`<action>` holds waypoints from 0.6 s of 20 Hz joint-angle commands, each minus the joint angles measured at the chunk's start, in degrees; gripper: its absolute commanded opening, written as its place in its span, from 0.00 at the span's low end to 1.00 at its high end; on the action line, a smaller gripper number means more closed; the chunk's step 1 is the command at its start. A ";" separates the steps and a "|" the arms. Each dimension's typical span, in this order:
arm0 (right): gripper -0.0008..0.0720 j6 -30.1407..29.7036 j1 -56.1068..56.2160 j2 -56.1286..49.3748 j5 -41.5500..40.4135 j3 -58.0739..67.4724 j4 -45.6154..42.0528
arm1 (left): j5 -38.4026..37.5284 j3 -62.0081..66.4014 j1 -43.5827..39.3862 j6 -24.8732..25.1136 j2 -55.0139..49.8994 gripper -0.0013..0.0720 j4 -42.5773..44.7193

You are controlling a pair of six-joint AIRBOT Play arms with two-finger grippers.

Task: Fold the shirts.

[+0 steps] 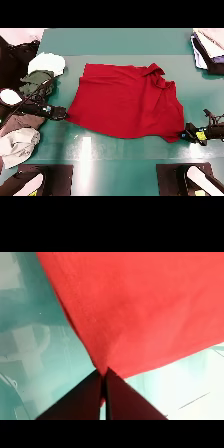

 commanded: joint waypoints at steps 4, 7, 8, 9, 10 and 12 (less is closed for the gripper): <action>0.03 -1.60 0.04 4.96 0.22 6.23 6.97 | 0.55 8.61 0.31 -2.29 0.22 0.05 0.09; 0.03 -1.62 0.79 10.14 -2.03 18.80 20.81 | 0.33 25.09 0.31 -3.15 0.46 0.05 0.02; 0.03 -1.62 1.75 11.34 -3.93 23.71 23.98 | 0.24 31.01 0.31 -3.15 0.59 0.05 0.00; 0.03 -1.62 3.26 12.33 -6.38 29.59 25.79 | 0.02 37.48 0.31 -3.15 0.81 0.05 0.02; 0.03 -1.60 4.76 12.96 -8.41 35.54 25.70 | -0.28 43.78 0.31 -3.15 0.87 0.05 0.02; 0.03 -1.60 6.99 13.46 -10.43 48.87 25.49 | -0.42 56.98 0.31 -3.15 0.92 0.05 0.00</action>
